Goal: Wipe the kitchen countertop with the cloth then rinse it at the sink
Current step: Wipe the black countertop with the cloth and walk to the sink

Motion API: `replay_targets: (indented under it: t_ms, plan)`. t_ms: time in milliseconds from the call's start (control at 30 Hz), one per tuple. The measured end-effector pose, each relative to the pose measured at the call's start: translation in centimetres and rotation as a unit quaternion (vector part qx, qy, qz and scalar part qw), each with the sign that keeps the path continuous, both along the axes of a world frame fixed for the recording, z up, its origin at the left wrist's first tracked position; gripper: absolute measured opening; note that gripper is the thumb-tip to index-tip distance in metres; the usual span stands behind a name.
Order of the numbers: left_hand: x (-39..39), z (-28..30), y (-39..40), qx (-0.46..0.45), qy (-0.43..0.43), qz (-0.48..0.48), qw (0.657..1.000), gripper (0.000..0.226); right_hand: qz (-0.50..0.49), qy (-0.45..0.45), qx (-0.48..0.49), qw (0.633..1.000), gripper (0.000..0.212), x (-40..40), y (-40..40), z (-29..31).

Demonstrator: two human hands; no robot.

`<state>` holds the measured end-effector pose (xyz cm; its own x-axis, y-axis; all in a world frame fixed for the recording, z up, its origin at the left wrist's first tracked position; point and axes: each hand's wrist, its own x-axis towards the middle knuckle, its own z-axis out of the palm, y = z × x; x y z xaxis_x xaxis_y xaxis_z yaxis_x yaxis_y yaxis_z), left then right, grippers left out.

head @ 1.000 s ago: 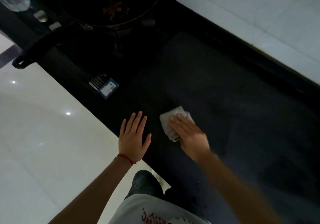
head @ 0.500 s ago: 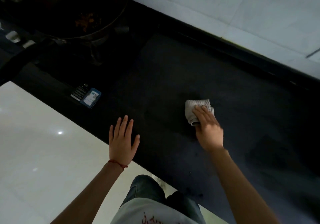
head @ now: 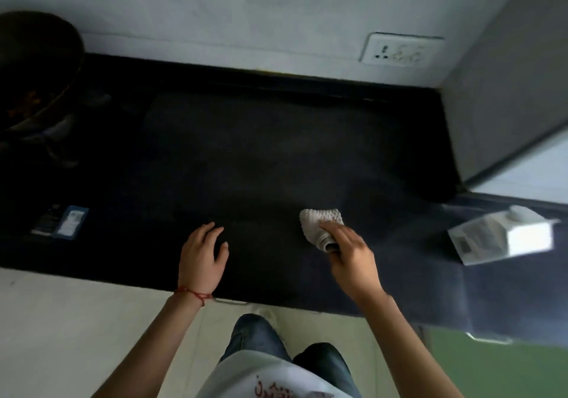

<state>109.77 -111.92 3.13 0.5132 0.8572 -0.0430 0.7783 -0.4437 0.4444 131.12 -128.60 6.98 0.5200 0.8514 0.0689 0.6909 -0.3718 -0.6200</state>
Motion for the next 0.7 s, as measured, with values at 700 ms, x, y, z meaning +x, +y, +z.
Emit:
replay_targets:
  t_ms: [700]
  plan:
    - [21.7,2.5,-28.7,-0.103,-0.024,-0.500,0.860,0.046,-0.584,0.065,-0.010,0.809,0.032,-2.5,-40.1,-1.5]
